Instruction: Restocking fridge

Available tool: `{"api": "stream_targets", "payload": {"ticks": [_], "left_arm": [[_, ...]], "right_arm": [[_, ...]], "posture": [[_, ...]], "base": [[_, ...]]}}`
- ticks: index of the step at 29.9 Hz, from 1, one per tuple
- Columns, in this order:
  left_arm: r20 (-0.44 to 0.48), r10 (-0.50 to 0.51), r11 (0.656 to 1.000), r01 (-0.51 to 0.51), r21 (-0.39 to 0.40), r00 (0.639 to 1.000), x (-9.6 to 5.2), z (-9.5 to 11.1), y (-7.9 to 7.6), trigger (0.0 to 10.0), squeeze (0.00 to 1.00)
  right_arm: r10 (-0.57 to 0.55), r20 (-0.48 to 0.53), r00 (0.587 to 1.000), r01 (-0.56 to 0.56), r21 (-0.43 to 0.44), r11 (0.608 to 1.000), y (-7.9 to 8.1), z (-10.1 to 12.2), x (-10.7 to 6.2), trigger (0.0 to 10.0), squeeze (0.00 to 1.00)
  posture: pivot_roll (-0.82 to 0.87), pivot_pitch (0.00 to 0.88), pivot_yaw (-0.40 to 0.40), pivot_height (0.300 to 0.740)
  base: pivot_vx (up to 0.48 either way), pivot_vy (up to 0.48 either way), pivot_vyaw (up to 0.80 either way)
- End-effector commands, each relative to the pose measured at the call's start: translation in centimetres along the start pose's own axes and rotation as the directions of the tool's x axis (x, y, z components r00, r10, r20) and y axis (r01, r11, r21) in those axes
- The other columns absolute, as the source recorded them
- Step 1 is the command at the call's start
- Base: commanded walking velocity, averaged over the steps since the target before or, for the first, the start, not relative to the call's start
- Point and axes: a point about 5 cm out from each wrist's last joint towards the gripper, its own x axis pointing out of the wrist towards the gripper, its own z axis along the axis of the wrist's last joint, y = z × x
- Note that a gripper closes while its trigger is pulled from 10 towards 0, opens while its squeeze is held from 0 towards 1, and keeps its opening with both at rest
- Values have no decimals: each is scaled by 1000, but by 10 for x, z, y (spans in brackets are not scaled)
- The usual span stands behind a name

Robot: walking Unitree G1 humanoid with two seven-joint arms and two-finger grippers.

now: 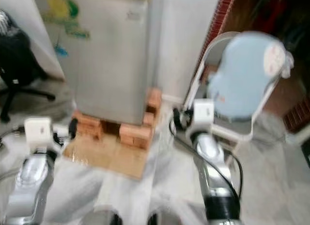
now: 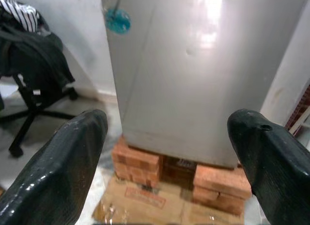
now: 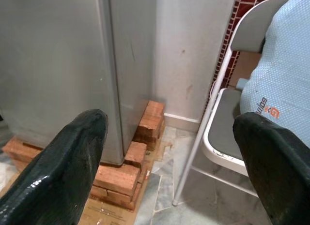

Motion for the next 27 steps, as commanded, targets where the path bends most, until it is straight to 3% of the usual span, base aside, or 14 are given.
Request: {"api": "stream_targets", "payload": {"ticks": [1, 8, 14, 27], "left_arm": [[7, 16, 1000, -16, 8, 1000, -2, 4, 6, 10000, 0], [2, 26, 1000, -26, 12, 1000, -7, 4, 7, 10000, 0], [4, 36, 999, -36, 10, 999, -7, 3, 7, 10000, 0], [17, 29, 1000, -29, -10, 999, -16, 0, 4, 10000, 0]], "right_arm": [[-8, 22, 1000, 8, 8, 1000, 1, 7, 0, 10000, 0], [-16, 31, 999, 16, -3, 1000, -1, 10, 0, 10000, 0], [-19, 24, 1000, 19, -9, 1000, -2, 8, 0, 10000, 0], [-46, 7, 999, 46, -1, 999, -6, -2, -10, 10000, 0]], "posture": [[53, 96, -70, 740], [49, 117, -69, 740], [50, 112, -78, 740], [52, 66, -63, 740]], "base": [[0, 480, -500], [0, 480, -519], [0, 415, 0], [0, 0, -664]]}}
